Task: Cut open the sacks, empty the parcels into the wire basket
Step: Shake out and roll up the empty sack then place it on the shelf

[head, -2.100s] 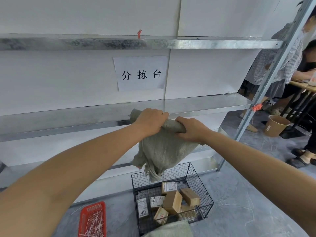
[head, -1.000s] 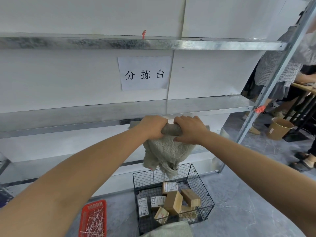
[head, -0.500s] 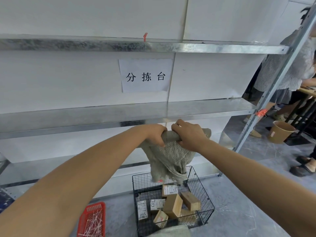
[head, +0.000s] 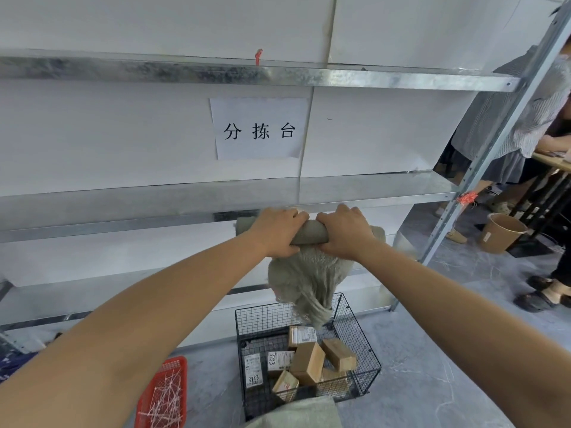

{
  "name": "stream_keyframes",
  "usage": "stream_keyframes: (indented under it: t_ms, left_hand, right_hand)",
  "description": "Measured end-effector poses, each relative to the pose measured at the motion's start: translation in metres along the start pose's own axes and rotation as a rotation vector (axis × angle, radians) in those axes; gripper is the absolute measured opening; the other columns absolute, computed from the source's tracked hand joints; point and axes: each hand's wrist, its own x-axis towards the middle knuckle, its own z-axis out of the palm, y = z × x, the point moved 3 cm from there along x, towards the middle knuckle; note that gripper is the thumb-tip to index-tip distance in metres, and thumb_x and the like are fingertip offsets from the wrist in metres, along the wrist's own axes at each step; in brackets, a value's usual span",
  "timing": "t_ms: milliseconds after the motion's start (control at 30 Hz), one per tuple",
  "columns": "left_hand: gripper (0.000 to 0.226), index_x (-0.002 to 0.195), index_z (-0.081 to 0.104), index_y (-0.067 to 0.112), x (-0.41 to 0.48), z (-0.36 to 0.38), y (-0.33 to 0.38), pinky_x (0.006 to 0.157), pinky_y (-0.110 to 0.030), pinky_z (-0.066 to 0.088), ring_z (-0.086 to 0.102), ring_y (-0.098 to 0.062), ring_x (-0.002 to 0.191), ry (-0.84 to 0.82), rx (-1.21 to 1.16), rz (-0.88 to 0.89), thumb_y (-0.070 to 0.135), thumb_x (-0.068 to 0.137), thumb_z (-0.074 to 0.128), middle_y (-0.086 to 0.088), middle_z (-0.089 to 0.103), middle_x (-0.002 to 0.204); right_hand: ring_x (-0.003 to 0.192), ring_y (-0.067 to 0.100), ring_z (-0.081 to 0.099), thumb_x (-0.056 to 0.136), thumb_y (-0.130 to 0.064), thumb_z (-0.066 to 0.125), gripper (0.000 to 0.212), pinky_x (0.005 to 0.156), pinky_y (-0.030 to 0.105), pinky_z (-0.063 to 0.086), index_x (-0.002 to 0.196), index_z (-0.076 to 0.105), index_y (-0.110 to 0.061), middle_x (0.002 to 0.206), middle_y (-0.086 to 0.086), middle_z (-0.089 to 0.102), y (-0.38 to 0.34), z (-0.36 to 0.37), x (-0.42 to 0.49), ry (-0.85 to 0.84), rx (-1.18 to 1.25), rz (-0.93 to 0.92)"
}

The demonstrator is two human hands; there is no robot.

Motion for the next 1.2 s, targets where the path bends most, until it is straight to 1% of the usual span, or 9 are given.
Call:
stream_keyframes:
  t_ms: [133,233,333,433,600,733,933,1067,1200]
  left_hand:
    - [0.058,0.135,0.032,0.017,-0.003,-0.002,0.001,0.084,-0.036,0.047,0.055,-0.025,0.107,-0.144,-0.237,-0.023,0.045,0.088,0.051,-0.006,0.052,0.126]
    - [0.044,0.124,0.043,0.014,0.0,-0.001,0.0,0.076,-0.033,0.043,0.057,-0.025,0.102,-0.191,-0.314,-0.051,0.042,0.091,0.049,-0.008,0.059,0.118]
    - [0.034,0.11,0.049,0.012,-0.001,-0.003,-0.002,0.069,-0.031,0.038,0.058,-0.025,0.096,-0.067,-0.219,-0.074,0.04,0.091,0.051,-0.008,0.062,0.107]
    - [0.031,0.11,0.047,0.009,-0.004,-0.006,0.0,0.067,-0.033,0.04,0.059,-0.026,0.095,0.057,0.012,-0.052,0.036,0.093,0.048,-0.008,0.061,0.106]
    - [0.023,0.114,0.044,0.008,-0.004,0.001,0.007,0.077,-0.036,0.046,0.057,-0.028,0.097,0.14,0.155,-0.031,0.022,0.097,0.04,-0.011,0.058,0.111]
    - [0.048,0.122,0.044,0.012,-0.004,0.004,0.001,0.08,-0.036,0.045,0.055,-0.026,0.103,-0.049,-0.09,-0.082,0.043,0.087,0.055,-0.009,0.053,0.117]
    - [0.043,0.113,0.049,0.019,-0.003,0.0,-0.01,0.086,-0.032,0.046,0.053,-0.018,0.095,-0.437,-0.59,-0.112,0.036,0.078,0.069,0.0,0.056,0.112]
    - [0.039,0.107,0.051,0.019,-0.005,-0.008,-0.018,0.078,-0.03,0.041,0.051,-0.018,0.091,-0.33,-0.445,-0.129,0.035,0.077,0.07,0.0,0.054,0.102]
    - [0.035,0.112,0.049,0.02,-0.008,-0.01,-0.019,0.076,-0.034,0.043,0.058,-0.023,0.098,-0.018,-0.124,-0.092,0.035,0.082,0.061,-0.002,0.061,0.108]
  right_hand:
    - [0.062,0.027,0.059,0.037,-0.022,0.087,0.047,0.061,0.033,0.047,0.076,0.062,-0.013,0.062,0.002,0.061,0.005,0.004,-0.009,0.343,-0.135,-0.059]
    - [0.058,0.027,0.059,0.032,-0.023,0.088,0.051,0.059,0.032,0.047,0.075,0.063,-0.012,0.061,0.002,0.061,0.008,0.015,-0.011,0.408,-0.122,-0.051]
    - [0.079,0.032,0.063,0.053,-0.042,0.084,0.061,0.073,0.04,0.047,0.103,0.063,-0.013,0.085,0.008,0.065,0.007,0.014,-0.009,0.325,-0.017,-0.053]
    - [0.112,0.03,0.053,0.074,-0.05,0.067,0.077,0.094,0.041,0.039,0.138,0.036,-0.022,0.124,0.007,0.054,0.006,0.015,-0.006,0.005,0.111,-0.008]
    - [0.104,0.025,0.055,0.08,-0.049,0.06,0.033,0.09,0.037,0.037,0.1,0.054,-0.023,0.101,0.001,0.064,0.009,0.006,-0.002,-0.241,0.032,-0.011]
    - [0.102,0.028,0.052,0.078,-0.032,0.066,0.026,0.083,0.035,0.039,0.099,0.06,-0.016,0.092,0.003,0.063,0.01,0.003,-0.002,0.064,-0.042,-0.097]
    - [0.046,0.026,0.056,0.035,-0.013,0.086,0.043,0.041,0.025,0.039,0.071,0.062,-0.011,0.058,0.004,0.057,0.007,0.012,-0.012,0.347,-0.038,-0.186]
    - [0.094,0.03,0.06,0.073,-0.028,0.071,0.048,0.07,0.033,0.044,0.116,0.055,-0.015,0.105,0.009,0.059,0.003,0.01,-0.008,0.171,0.064,-0.117]
    - [0.117,0.029,0.051,0.069,-0.057,0.07,0.095,0.095,0.038,0.042,0.144,0.024,-0.022,0.13,0.009,0.051,0.006,0.005,-0.003,-0.181,0.265,-0.029]
